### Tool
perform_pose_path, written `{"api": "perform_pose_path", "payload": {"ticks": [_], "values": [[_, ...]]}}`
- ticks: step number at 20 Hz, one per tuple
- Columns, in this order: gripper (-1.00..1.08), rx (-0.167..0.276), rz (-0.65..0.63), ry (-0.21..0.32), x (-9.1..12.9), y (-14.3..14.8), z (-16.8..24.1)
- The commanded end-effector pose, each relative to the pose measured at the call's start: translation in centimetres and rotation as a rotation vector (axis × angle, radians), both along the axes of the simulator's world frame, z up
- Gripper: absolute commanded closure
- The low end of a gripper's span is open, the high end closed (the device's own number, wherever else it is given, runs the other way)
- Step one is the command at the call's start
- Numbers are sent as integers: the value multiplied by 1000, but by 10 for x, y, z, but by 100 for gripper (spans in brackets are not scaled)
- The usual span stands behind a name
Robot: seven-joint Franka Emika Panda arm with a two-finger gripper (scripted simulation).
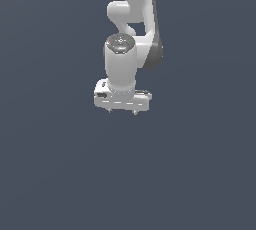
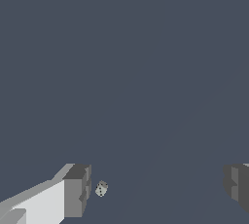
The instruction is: Pick up the object and move it to a goal position.
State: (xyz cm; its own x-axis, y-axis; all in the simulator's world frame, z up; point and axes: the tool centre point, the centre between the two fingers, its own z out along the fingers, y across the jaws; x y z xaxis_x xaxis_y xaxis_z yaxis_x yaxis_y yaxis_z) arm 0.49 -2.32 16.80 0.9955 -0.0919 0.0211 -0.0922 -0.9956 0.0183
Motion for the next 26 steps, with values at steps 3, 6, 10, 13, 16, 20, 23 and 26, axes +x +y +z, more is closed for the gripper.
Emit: {"api": "perform_pose_path", "payload": {"ticks": [3, 6, 10, 13, 16, 20, 23, 26], "values": [[-92, 6, -63, 1, -9, 10, -14], [-92, 11, -120, 2, -18, 18, -26], [-92, 18, -210, 5, -32, 30, -44], [-92, 22, -281, 7, -44, 39, -57], [-92, 24, -351, 8, -56, 47, -70], [-92, 26, -439, 10, -73, 56, -85], [-92, 26, -492, 11, -83, 60, -93], [-92, 26, -534, 12, -91, 64, -100]]}}
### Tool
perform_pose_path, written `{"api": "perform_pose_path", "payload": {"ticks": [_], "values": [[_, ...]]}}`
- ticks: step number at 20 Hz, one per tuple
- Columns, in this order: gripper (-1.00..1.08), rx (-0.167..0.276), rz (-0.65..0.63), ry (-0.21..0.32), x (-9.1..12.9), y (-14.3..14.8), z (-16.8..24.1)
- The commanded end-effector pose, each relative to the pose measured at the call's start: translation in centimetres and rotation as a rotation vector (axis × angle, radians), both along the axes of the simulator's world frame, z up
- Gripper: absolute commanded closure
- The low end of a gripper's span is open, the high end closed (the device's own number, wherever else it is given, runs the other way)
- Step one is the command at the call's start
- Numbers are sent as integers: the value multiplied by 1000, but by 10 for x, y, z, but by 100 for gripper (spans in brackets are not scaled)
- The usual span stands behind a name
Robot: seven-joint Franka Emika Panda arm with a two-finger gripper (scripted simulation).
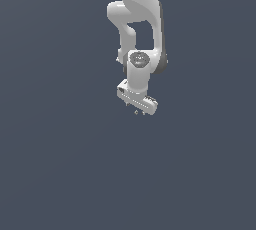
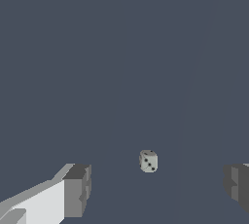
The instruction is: Pick up the object and move it to a goal position.
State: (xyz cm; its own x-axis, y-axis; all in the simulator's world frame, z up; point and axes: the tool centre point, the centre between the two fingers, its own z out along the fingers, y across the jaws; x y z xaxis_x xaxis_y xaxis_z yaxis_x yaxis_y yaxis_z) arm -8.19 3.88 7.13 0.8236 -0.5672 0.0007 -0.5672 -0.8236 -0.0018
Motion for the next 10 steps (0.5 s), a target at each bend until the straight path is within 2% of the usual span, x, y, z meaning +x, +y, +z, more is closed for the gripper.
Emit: {"api": "perform_pose_path", "payload": {"ticks": [1, 10], "values": [[-92, 0, -35, 0, -7, 3, -5], [-92, -1, -85, 2, -17, 6, -12]]}}
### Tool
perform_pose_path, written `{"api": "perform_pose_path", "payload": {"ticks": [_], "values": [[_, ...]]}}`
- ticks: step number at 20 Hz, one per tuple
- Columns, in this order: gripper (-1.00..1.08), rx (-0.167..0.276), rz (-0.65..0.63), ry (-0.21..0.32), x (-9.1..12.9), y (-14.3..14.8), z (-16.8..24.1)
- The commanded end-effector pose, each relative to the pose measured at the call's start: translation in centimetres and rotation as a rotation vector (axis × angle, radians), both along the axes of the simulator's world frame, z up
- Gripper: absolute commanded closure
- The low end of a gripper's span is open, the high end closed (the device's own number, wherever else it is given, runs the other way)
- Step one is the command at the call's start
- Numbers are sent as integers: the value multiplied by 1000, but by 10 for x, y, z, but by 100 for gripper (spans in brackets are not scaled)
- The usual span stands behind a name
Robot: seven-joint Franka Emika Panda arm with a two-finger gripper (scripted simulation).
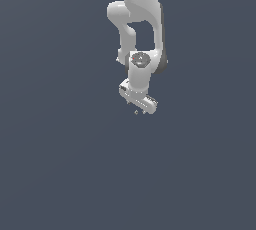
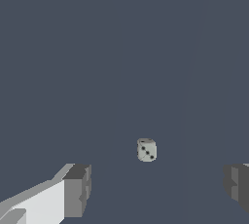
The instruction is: Pick up the object and move it to a goal position.
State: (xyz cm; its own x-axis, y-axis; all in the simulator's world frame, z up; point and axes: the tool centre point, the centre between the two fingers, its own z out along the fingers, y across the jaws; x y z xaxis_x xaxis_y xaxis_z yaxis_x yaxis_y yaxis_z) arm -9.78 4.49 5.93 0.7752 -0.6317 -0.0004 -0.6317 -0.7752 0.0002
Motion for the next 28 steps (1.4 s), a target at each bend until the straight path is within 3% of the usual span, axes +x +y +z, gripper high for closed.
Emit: {"api": "perform_pose_path", "payload": {"ticks": [1, 20, 21, 28], "values": [[-92, 0, 0, 0, 0, 0, 0], [-92, 0, -4, 0, -1, 0, -51], [108, 0, -4, 0, -1, 0, -51], [108, 0, -4, 0, -1, 0, -51]]}}
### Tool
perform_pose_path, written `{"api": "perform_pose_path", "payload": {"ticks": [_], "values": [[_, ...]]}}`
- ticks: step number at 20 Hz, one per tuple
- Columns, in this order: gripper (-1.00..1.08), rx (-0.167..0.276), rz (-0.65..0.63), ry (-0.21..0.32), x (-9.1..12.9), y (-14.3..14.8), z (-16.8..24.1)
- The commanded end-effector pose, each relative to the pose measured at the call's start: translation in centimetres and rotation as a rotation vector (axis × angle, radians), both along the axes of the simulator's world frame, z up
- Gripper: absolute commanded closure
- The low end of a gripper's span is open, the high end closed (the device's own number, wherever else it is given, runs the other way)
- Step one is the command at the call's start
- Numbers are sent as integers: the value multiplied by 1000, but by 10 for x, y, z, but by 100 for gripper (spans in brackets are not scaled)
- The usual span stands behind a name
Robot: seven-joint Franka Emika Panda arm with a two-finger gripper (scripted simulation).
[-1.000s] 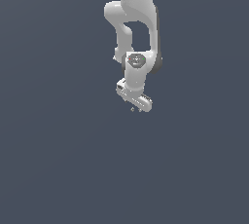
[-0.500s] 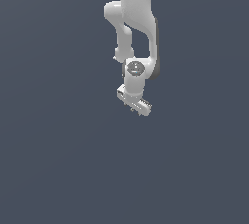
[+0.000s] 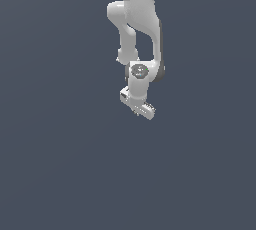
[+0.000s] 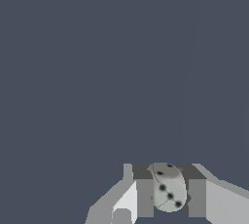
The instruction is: Pick up the object and move it to a goal position.
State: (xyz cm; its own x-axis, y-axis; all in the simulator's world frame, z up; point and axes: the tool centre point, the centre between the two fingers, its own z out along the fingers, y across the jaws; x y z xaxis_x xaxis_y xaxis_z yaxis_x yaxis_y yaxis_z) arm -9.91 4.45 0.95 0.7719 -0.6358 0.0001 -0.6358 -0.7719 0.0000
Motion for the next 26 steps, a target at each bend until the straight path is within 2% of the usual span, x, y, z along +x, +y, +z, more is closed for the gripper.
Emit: {"api": "perform_pose_path", "payload": {"ticks": [1, 9, 19, 26], "values": [[108, 0, 1, 0, 0, 0, -1], [108, 0, 0, 0, 9, -11, 2], [108, 0, 0, 0, 51, -63, 14], [108, 0, 1, 0, 67, -80, 17]]}}
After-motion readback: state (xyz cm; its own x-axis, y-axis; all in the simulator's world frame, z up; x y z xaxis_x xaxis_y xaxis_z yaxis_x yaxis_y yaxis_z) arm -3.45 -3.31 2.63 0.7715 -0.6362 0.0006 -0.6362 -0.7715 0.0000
